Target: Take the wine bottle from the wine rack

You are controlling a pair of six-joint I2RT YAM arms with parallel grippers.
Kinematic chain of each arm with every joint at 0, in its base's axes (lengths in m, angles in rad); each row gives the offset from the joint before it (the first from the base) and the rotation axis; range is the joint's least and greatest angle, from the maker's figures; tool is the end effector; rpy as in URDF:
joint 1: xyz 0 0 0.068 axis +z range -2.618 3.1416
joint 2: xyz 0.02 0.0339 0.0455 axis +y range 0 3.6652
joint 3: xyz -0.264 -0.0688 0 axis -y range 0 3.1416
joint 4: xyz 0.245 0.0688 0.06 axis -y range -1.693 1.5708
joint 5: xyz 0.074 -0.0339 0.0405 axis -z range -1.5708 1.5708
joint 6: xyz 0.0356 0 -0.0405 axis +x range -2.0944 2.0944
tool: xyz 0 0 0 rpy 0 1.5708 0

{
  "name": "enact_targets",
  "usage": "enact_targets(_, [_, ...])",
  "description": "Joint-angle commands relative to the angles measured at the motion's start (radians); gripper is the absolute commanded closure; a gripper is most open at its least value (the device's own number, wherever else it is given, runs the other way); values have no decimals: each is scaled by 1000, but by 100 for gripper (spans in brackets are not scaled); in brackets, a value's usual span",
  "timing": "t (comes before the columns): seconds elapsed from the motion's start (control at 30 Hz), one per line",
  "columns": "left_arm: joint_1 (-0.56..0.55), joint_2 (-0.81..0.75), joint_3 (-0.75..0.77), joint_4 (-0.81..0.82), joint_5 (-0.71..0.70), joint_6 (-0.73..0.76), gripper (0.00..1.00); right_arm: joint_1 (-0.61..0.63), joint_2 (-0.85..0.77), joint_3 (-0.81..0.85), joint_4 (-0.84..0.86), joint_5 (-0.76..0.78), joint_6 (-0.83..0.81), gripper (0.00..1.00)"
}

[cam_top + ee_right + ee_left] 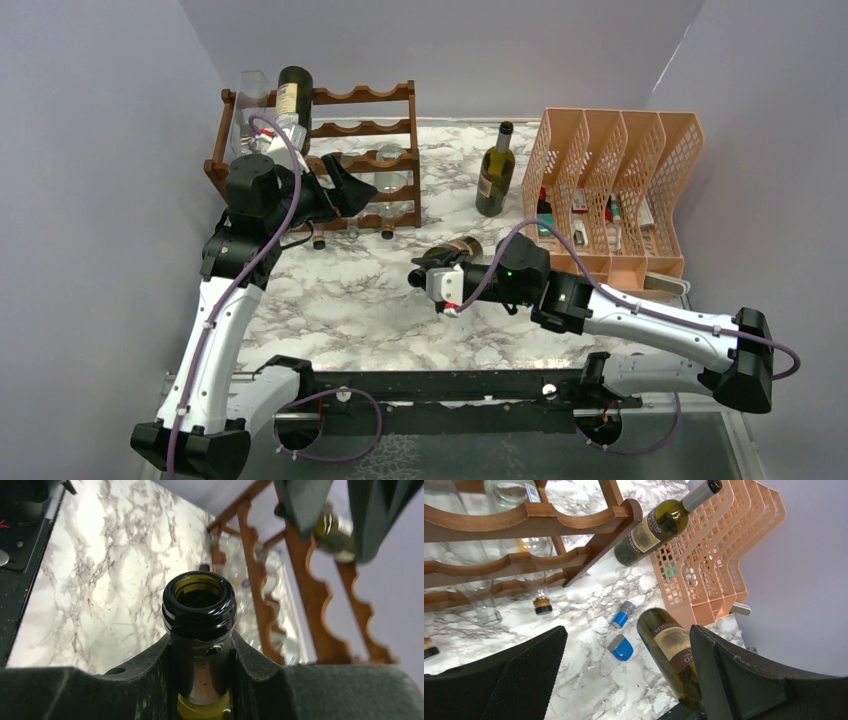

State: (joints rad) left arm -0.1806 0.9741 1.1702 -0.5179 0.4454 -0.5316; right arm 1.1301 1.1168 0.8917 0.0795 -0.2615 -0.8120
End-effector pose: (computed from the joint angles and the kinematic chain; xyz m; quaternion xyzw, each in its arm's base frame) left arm 0.1949 -0.0512 0.4049 -0.0110 0.8016 -0.3667 0.4720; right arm 0.1042 0.2424 0.3388 -0.6674 0.3531 0.2001 0.6244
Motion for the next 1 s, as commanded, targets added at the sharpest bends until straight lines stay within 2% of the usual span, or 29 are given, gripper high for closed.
enact_targets(0.0, [3,-57,11,-2,-66,60,1,-8,-37,-11,189,300,225,99])
enact_targets(0.17, [3,-90,5,-6,-65,58,1,-74,-29,-18,233,465,393,99])
enact_targets(0.4, [3,-134,-8,-19,-88,68,1,-261,-20,-1,242,489,608,99])
enact_targets(0.77, [3,-165,-33,-16,-78,35,1,-505,102,-19,437,465,791,99])
enact_targets(0.97, [3,-193,-54,-17,-66,15,1,-565,137,-83,601,493,776,99])
